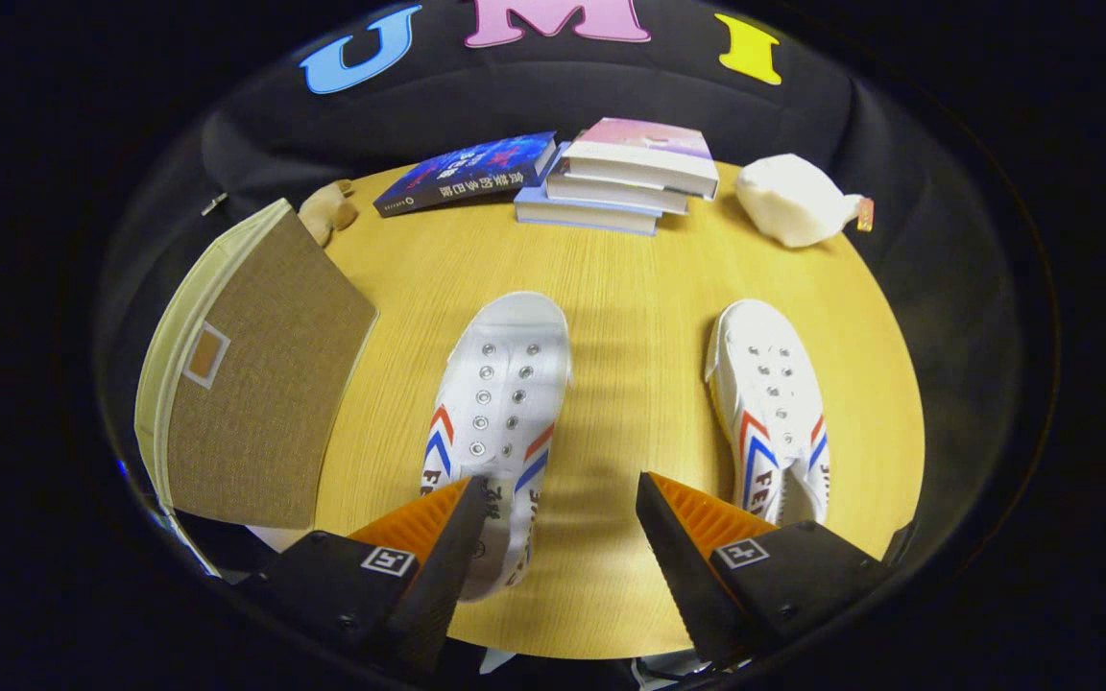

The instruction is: Open the storage box then place both shoes into the box .Put the left shoe in first, then the right shoe, with the right side of both shoes facing outward in a uniform manner.

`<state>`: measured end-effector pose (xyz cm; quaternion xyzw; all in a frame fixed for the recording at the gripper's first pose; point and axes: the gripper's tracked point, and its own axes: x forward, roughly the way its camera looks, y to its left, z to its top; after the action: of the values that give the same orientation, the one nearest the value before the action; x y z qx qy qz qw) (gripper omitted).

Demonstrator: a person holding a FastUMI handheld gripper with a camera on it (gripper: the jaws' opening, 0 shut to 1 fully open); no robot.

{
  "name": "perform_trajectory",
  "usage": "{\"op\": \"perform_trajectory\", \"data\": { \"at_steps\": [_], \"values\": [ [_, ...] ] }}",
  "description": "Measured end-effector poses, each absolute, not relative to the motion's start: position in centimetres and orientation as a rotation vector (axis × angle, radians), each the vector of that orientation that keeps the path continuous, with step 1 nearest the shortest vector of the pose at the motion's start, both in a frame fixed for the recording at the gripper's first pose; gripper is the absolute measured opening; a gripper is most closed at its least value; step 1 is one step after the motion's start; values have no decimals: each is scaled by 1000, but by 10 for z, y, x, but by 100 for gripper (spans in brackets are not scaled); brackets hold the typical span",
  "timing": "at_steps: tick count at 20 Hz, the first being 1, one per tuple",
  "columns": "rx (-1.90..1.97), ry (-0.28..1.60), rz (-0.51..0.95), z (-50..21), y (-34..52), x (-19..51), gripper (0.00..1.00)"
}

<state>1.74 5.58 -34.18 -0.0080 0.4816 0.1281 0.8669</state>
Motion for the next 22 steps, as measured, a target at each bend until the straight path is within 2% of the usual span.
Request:
{"op": "perform_trajectory", "data": {
  "at_steps": [3, 4, 6, 8, 11, 12, 13, 15, 16, 18, 22],
  "values": [
    [16, 1041, 263, -357, 57, 22, 93],
    [22, 1039, 261, -359, 58, 26, 86],
    [37, 1064, 277, -364, 64, 25, 63],
    [72, 1071, 292, -365, 72, 27, 58],
    [125, 1087, 326, -365, 81, 24, 41],
    [147, 1088, 328, -365, 83, 23, 27],
    [161, 1082, 325, -363, 82, 24, 21],
    [184, 1082, 323, -364, 82, 24, 16],
    [190, 1081, 325, -363, 83, 24, 10],
    [192, 1069, 328, -363, 84, 25, 6],
    [230, 1054, 311, -345, 89, 21, 5]
  ]
}}
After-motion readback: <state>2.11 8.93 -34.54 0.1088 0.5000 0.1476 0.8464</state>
